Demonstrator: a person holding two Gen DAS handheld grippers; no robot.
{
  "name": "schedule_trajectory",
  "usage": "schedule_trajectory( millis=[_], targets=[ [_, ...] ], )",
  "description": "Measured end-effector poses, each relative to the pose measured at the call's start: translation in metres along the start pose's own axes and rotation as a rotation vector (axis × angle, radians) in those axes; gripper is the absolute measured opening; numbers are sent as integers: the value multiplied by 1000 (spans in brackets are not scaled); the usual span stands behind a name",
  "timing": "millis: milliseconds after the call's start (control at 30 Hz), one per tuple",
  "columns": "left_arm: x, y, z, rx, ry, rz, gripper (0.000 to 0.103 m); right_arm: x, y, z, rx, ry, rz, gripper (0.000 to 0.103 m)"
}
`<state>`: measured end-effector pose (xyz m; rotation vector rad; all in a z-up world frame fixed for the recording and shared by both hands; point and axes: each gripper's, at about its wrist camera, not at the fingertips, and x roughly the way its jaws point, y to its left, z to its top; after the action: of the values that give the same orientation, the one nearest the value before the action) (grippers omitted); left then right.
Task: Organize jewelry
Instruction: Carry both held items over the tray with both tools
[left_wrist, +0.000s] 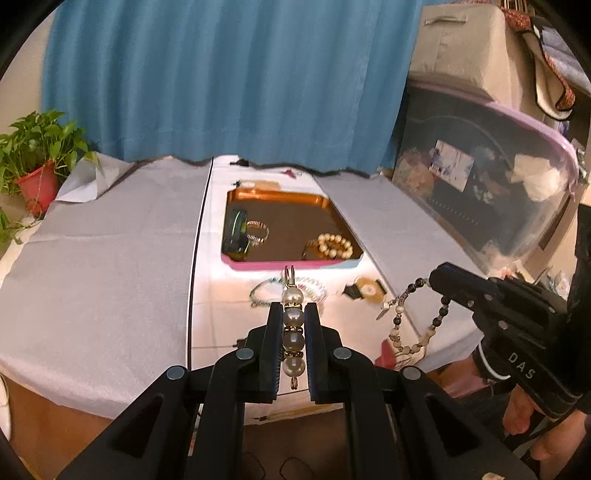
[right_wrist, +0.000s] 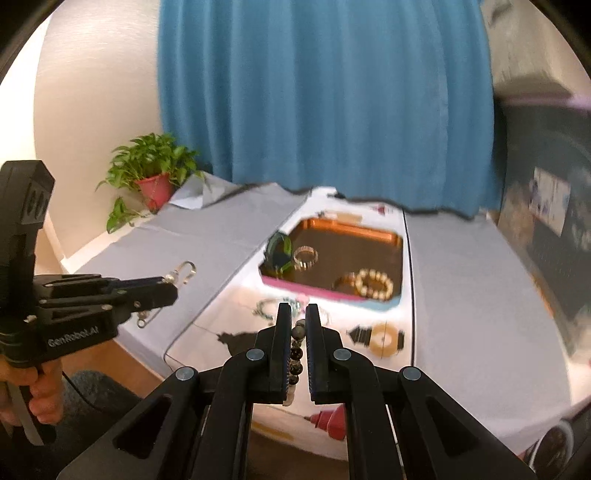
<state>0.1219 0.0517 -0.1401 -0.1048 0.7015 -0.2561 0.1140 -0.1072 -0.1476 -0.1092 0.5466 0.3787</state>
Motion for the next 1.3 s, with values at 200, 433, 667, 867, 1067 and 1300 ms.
schedule_trajectory(
  millis=[200,433,667,867,1067,1300],
  targets=[
    [-15,-10,21,-11,-73,-38,9,-22,-4,38,-15,-81,15,8],
    [-28,-22,60,17,-170,-82,9,-25,-13,75,-2,-149,50,8],
    [-21,-33,93,70,-255,-77,9,-3,-12,97,-57,-174,68,8],
    [7,-31,112,93,-283,-94,9,29,-20,105,-61,-187,76,8],
    [66,-12,115,66,-222,-104,9,74,-38,101,-26,-169,78,8],
    [140,19,98,-36,-120,-108,9,143,-60,77,10,-88,77,8]
  ],
)
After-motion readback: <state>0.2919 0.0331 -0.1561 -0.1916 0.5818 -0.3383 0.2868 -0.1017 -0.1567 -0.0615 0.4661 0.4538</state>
